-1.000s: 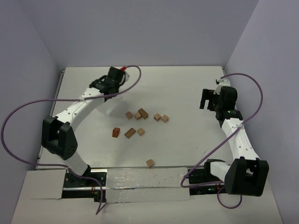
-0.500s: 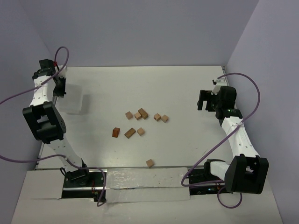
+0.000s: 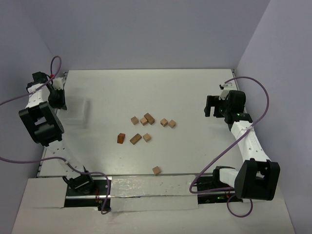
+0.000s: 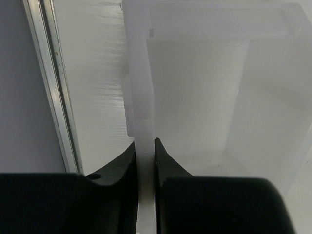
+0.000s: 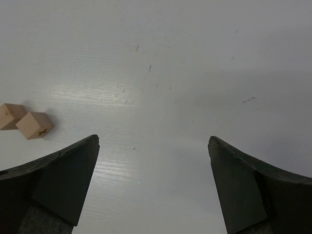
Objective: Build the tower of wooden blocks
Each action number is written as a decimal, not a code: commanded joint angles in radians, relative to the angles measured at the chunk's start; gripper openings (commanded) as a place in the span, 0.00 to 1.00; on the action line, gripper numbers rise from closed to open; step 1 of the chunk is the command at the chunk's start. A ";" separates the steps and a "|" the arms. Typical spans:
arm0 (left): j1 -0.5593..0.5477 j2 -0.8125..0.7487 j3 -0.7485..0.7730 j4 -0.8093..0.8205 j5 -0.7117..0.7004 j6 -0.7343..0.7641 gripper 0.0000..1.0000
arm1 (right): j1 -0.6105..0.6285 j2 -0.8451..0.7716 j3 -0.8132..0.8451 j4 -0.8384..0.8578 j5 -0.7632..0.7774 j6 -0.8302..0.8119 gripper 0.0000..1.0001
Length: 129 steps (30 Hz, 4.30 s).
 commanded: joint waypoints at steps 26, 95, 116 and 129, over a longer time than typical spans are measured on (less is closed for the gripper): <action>-0.217 -0.258 0.282 -0.216 0.232 0.124 0.87 | -0.005 -0.003 0.051 0.000 -0.058 -0.010 1.00; -1.077 -0.005 -0.220 0.229 -0.039 -0.022 0.27 | -0.007 0.038 0.066 -0.006 -0.031 -0.008 1.00; -1.000 -0.132 -0.287 0.052 0.109 0.376 0.22 | -0.007 0.032 0.066 -0.007 -0.035 -0.009 1.00; -1.042 -0.014 -0.165 0.050 0.086 0.372 0.24 | -0.007 0.041 0.070 -0.008 -0.034 -0.010 1.00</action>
